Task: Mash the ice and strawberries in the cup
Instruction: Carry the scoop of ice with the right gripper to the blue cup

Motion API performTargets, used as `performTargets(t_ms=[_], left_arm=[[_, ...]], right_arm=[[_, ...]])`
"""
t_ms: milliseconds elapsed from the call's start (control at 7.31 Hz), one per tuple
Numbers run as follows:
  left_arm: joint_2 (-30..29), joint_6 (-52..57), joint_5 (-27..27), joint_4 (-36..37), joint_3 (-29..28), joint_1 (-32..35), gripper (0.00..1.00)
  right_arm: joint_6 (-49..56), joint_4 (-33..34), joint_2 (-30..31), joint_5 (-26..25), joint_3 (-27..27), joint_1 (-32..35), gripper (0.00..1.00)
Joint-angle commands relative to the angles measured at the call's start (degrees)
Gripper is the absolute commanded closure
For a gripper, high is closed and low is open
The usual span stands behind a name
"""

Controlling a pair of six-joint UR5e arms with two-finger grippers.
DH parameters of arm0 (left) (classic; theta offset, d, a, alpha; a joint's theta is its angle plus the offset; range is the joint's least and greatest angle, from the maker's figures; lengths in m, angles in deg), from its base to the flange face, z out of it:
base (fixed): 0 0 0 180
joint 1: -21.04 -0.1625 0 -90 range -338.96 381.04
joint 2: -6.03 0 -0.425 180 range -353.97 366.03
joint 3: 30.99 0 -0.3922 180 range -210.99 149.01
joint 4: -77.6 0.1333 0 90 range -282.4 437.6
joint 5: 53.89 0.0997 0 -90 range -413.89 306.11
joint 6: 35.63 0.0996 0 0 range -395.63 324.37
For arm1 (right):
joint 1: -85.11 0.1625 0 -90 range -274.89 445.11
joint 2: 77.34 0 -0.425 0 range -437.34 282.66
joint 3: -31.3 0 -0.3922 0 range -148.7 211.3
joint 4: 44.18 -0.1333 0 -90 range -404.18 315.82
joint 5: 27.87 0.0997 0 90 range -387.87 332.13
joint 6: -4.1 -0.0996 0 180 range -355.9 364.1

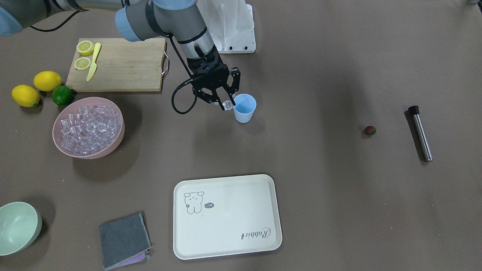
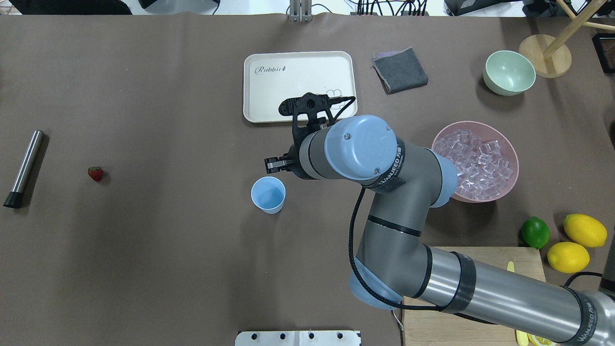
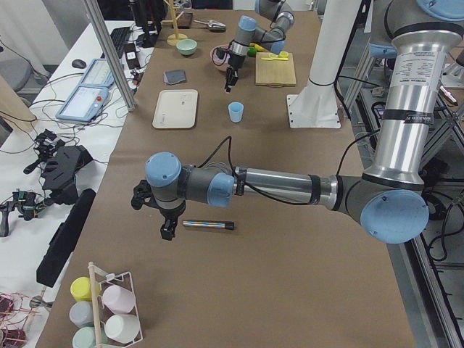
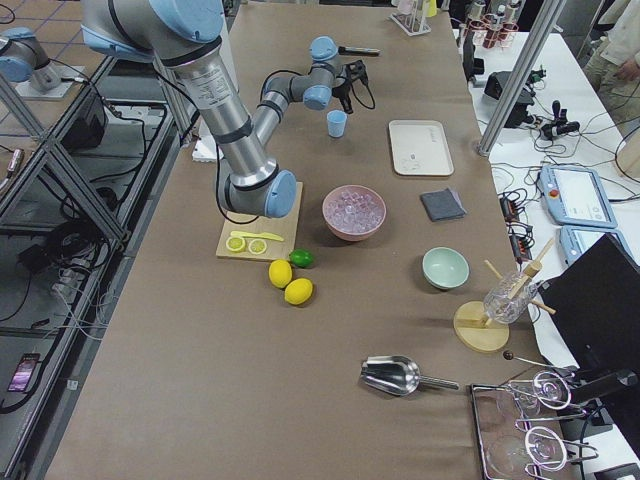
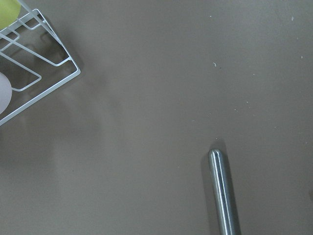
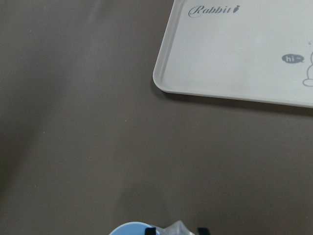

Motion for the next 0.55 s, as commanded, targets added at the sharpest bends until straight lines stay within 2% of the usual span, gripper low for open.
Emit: performTargets(t_ms=[0,410], left_arm=[[-1.5,0.1,0.0,0.1,-1.6,0.0,0.02],[-2.2,0.1,0.0,-0.2,-2.8,0.0,0.02]], right_arm=[[0.0,0.0,-0.6,-2.1,0.6,-2.6,1.0],[0.0,0.0,-1.5,-4.2,1.7,-4.2,1.0]])
